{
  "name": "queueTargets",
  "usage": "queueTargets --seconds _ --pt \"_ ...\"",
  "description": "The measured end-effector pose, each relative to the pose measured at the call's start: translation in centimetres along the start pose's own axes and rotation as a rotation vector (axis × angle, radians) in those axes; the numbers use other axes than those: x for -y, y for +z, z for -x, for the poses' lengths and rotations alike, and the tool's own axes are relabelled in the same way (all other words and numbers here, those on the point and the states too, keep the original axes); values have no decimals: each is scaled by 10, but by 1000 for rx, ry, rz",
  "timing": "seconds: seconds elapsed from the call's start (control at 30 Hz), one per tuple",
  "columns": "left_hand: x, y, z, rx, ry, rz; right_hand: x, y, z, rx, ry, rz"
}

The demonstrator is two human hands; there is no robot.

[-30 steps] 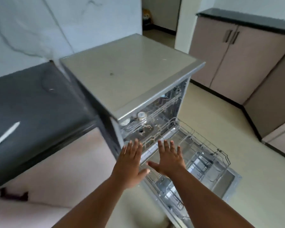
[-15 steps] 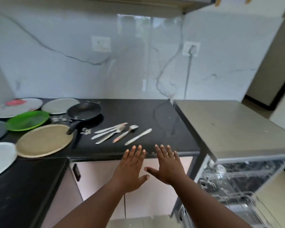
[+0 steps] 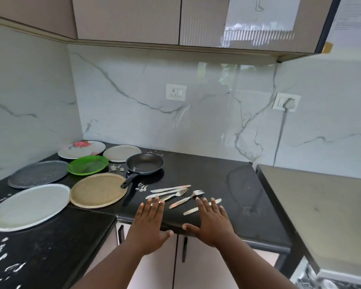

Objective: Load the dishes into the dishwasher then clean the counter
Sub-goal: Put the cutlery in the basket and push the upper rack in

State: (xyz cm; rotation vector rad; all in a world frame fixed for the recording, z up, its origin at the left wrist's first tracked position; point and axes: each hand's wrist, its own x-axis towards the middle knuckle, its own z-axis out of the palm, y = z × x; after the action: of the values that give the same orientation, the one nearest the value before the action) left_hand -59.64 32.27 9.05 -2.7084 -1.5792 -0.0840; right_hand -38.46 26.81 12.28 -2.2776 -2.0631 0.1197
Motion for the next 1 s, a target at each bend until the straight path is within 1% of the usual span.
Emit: queueTargets --seconds 0.03,0.1,0.2,0.3,0.4,0.5,0.6,0.7,0.8,0.9,1.0 --pt "-6 -5 -3 5 -23 39 -6 -2 -3 13 -14 0" --pt "-18 0 -18 -114 -18 24 -21 -7 -9 58 -34 -4" --pt "-38 4 -39 -89 -46 39 -45 -13 -19 145 -37 -17" --pt "-61 5 -49 11 -140 74 -70 -8 -29 186 -71 -18" --pt "-76 11 -51 58 -194 112 -84 -1 -38 229 -108 36" --pt "-77 14 -54 83 -210 151 -88 4 -50 227 -136 52" --pt "-64 12 -68 86 -210 190 -81 5 -67 201 -154 57" --pt "-49 7 -93 48 -165 183 -69 9 -89 163 -148 61" --pt "-39 6 -116 7 -56 157 -58 19 -105 163 -114 93" --pt "-27 9 -139 -46 51 77 -47 28 -119 173 -87 112" --pt "-10 10 -164 -45 62 49 -34 27 -137 113 -52 99"
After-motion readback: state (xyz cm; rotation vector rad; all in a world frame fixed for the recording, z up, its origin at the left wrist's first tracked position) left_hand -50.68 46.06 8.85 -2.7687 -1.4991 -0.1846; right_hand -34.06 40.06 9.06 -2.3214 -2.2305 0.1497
